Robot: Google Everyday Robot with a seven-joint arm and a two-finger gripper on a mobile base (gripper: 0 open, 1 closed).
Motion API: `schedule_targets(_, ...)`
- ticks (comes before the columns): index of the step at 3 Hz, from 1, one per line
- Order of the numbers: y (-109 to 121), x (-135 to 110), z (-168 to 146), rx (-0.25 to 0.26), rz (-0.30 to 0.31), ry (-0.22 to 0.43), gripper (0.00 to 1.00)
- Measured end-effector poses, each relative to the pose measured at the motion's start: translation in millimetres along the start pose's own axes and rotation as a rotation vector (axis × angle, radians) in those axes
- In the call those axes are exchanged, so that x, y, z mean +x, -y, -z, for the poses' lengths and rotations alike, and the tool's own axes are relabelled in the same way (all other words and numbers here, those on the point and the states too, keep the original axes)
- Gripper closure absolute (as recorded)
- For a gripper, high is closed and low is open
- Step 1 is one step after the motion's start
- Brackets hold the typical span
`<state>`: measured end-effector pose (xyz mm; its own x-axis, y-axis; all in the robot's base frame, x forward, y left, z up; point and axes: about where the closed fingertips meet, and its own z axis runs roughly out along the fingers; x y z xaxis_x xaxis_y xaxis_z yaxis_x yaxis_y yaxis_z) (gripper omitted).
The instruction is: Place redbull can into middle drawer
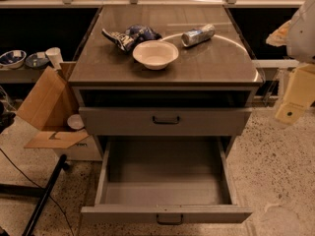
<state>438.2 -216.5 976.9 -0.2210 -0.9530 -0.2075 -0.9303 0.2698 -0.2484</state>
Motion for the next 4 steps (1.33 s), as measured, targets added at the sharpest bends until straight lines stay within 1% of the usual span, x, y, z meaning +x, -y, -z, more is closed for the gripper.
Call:
schedule_targets(1, 0, -1, 1, 0.005, 0.001, 0.0, 0.0)
schedule_targets(2, 11, -8, 3, 0.034, 0.032, 0.002, 0.0)
schedule_targets(3, 35, -14, 0, 0.048, 0.076, -0.006, 0.0)
schedule_targets(4, 71, -20, -6, 0.058, 0.123, -0.017, 0.0)
